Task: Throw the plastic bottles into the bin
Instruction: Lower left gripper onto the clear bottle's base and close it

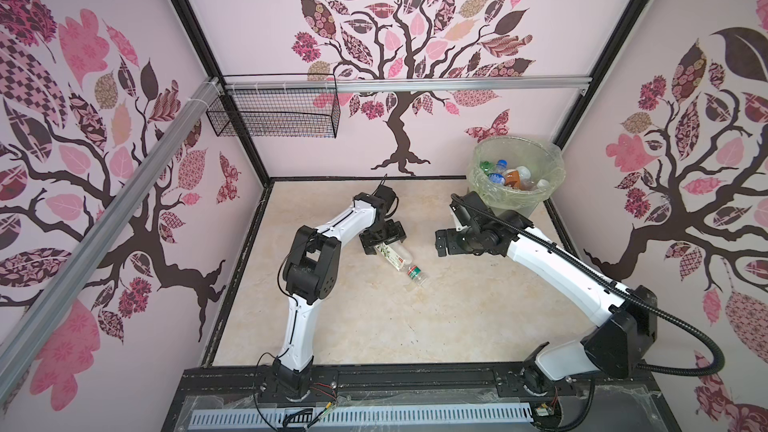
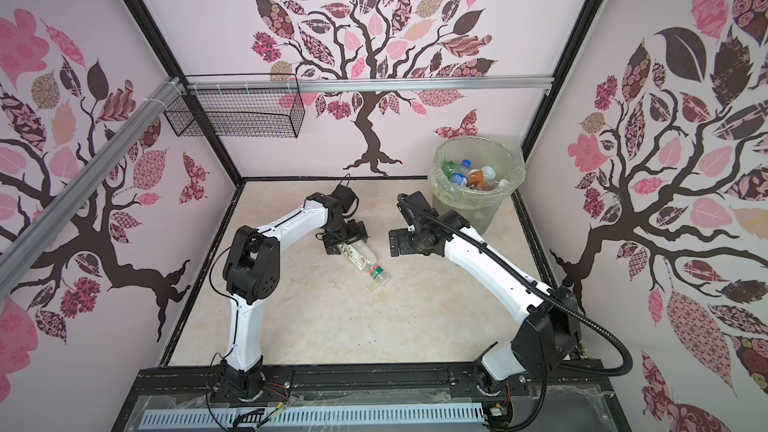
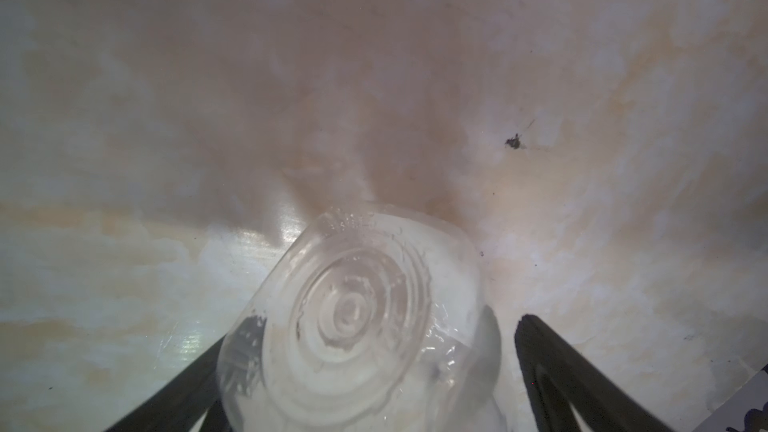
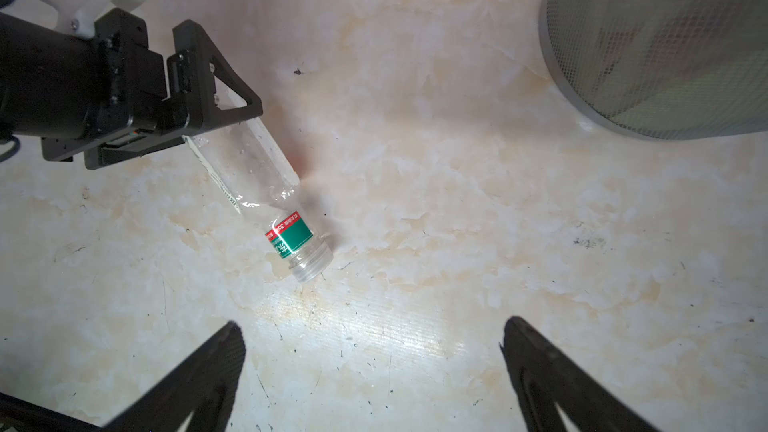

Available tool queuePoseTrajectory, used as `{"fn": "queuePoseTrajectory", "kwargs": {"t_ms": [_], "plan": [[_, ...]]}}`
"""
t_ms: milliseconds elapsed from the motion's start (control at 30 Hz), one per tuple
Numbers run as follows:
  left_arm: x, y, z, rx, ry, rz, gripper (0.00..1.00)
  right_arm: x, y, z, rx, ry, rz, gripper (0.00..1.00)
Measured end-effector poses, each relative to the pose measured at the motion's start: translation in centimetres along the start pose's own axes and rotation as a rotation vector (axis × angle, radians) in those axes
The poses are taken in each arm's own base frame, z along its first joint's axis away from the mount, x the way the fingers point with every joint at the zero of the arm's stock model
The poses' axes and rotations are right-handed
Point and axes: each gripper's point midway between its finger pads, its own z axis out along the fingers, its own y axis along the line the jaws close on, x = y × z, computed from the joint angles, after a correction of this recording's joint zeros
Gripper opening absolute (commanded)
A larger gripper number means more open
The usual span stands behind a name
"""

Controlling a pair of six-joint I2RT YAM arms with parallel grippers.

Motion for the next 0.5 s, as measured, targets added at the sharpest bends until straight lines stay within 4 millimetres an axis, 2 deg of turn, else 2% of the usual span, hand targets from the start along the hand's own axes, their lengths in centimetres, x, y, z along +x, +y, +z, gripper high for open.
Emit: {"fn": "queuePoseTrajectory", "kwargs": {"t_ms": [267, 500], "plan": [[0.2, -0.1, 1.6, 0.000, 0.027, -0.006, 0.88, 0.5, 0.1, 0.3, -0.010, 0.020, -0.025, 0.99], [0.1, -0.5, 1.6, 0.014, 0.024, 0.002, 0.67, 0.6, 0.5, 0.8, -0.025, 0.032, -0.033, 0.99]]}}
